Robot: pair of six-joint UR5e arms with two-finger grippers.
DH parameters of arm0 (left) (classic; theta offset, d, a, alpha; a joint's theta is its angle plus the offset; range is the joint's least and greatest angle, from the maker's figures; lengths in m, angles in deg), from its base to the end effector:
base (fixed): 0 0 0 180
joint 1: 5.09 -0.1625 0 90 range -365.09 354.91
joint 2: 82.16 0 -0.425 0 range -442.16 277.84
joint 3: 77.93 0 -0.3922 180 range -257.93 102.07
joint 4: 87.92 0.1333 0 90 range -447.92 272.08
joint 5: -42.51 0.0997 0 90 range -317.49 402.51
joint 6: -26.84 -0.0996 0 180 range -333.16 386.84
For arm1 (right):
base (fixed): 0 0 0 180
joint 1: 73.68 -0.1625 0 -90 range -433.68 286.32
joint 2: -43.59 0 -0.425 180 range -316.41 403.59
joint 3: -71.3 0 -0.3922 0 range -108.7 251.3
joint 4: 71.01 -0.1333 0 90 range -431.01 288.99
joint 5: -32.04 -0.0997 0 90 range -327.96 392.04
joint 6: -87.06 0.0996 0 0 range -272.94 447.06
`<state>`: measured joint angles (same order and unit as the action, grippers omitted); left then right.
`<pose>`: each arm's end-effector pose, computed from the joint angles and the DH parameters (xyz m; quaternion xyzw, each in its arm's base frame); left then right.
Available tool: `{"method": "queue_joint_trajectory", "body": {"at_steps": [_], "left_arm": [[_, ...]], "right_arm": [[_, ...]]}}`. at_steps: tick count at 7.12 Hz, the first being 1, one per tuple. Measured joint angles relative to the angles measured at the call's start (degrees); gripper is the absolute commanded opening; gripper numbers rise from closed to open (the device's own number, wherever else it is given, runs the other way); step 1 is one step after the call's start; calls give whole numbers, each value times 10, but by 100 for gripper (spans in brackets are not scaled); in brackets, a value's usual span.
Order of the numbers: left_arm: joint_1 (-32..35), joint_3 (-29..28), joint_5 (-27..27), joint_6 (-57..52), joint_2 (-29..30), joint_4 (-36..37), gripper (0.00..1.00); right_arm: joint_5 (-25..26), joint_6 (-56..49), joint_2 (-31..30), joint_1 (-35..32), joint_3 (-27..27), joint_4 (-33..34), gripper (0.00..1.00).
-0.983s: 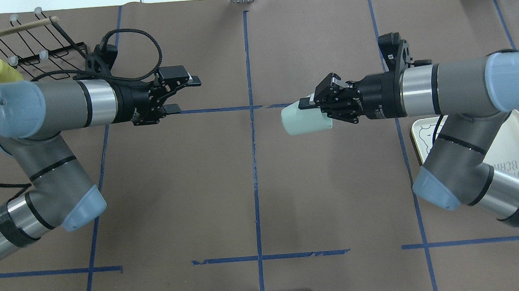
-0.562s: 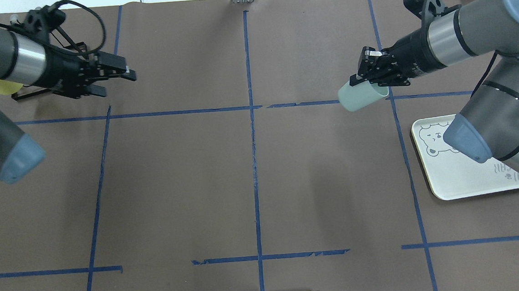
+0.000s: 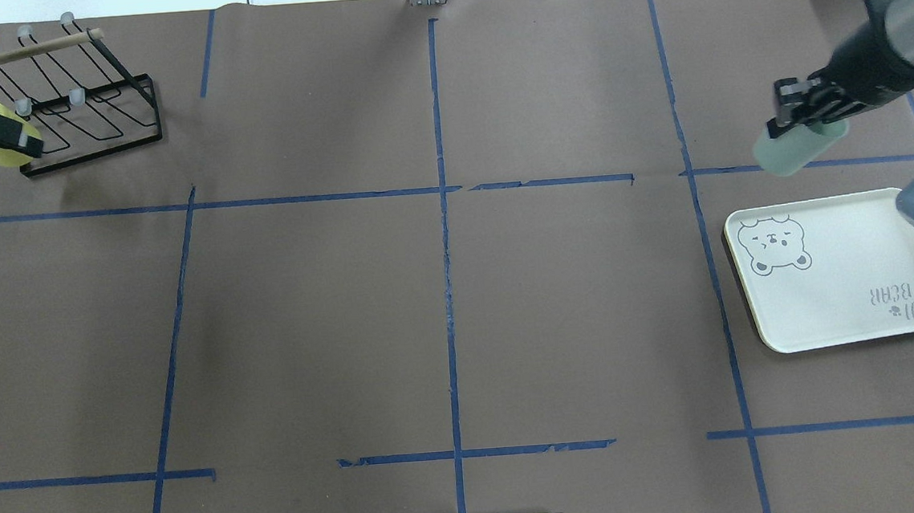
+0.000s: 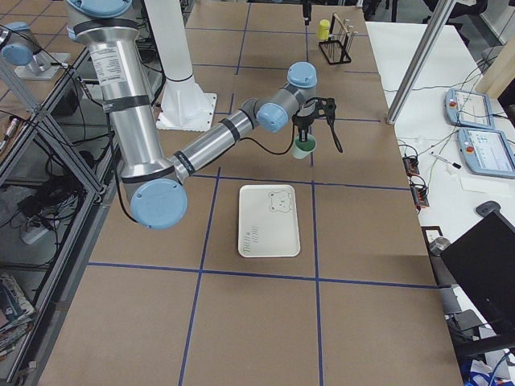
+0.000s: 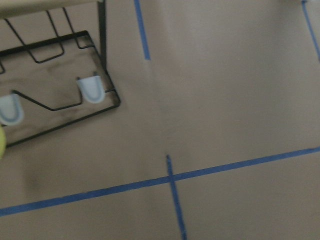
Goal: Left arm grabs green cup and hands to right arm on tray
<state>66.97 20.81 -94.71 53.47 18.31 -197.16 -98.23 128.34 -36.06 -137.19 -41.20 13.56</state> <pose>0.1176 -0.5587 0.4424 0.1358 0.4643 0.0660 0.8727 -0.1752 -0.5062 0.3657 0.0742 -0.4416 0.0022 0.8941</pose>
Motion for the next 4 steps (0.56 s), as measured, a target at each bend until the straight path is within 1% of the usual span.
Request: {"method": "queue_joint_trajectory", "body": {"at_steps": [2, 3, 4], "left_arm": [[64, 2, 3, -211, -9, 176, 100], [93, 2, 5, -286, -21, 249, 100], [114, 2, 5, -325, -45, 294, 100]], "right_arm": [[-1, -139, -63, -38, -4, 21, 0], [0, -177, -91, -46, -5, 20, 0], [2, -192, -121, -48, -6, 9, 0]]}}
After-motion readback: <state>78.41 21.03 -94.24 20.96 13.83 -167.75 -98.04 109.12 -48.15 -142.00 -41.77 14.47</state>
